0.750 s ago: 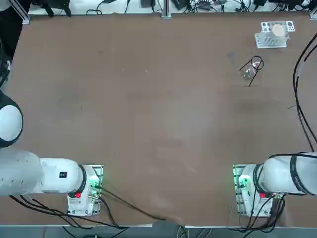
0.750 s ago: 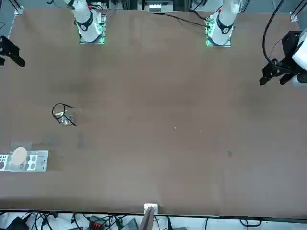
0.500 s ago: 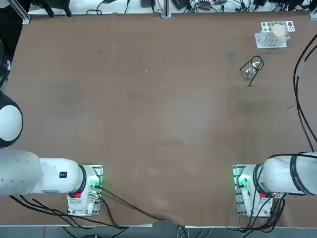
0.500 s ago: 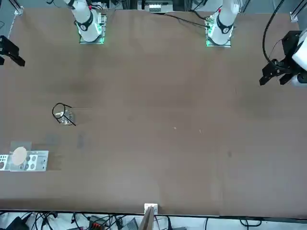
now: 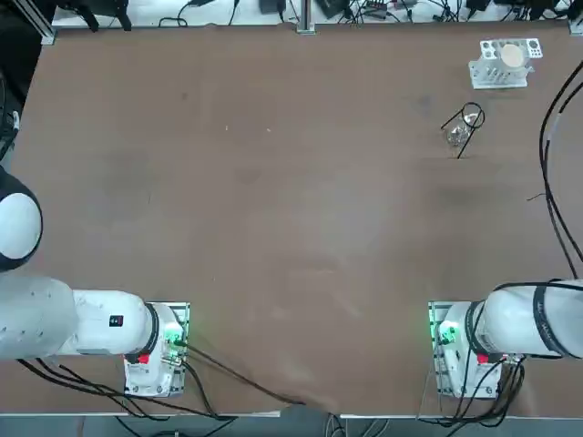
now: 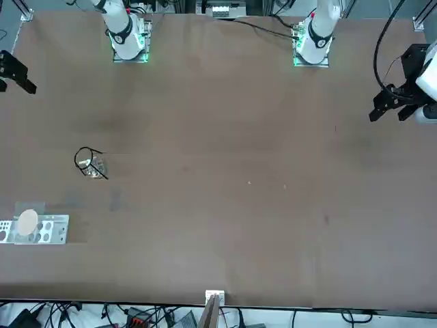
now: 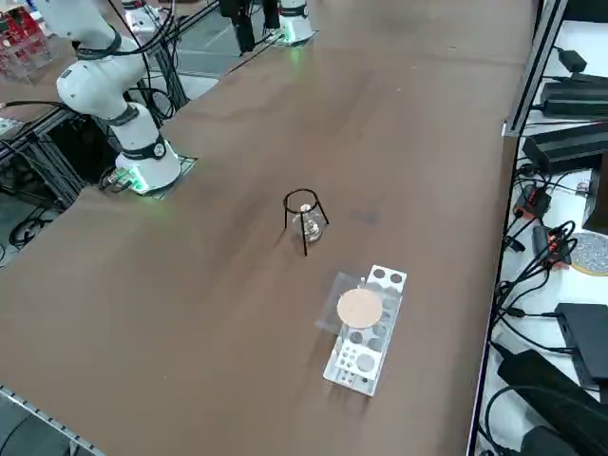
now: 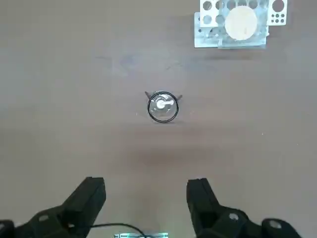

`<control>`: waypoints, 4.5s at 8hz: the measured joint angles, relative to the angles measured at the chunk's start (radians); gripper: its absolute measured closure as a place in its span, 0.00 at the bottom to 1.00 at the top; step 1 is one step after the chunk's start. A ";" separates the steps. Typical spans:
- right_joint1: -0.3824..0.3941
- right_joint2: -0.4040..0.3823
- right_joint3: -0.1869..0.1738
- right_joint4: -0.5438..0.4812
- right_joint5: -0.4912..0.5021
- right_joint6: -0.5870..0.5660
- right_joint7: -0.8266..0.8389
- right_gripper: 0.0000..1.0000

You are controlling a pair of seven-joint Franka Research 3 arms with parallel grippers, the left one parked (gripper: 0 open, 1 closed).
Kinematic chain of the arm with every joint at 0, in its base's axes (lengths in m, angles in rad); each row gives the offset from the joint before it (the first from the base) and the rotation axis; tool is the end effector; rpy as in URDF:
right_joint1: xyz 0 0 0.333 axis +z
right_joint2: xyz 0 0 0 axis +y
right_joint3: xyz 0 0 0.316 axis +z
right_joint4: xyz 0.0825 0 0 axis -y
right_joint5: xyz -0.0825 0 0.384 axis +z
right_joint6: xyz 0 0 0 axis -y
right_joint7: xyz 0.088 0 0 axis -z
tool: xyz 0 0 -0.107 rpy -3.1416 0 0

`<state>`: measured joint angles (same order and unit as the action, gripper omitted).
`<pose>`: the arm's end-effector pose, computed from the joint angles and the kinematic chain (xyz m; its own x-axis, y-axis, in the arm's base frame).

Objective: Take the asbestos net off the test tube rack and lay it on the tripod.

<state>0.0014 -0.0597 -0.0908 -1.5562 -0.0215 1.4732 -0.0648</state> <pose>0.5234 -0.0511 0.6550 0.9994 -0.0264 -0.0245 -0.0260 -0.9996 0.0145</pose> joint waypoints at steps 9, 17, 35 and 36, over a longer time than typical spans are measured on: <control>-0.178 0.145 -0.015 -0.266 -0.035 0.510 -0.854 0.00; -0.263 0.427 -0.014 -0.305 -0.036 1.161 -1.528 0.03; -0.273 0.627 -0.003 -0.378 -0.059 1.599 -1.629 0.56; -0.273 0.627 -0.003 -0.376 -0.059 1.601 -1.629 0.59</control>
<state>-0.2716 0.5677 -0.0939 -1.9321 -0.0801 3.0742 -1.6940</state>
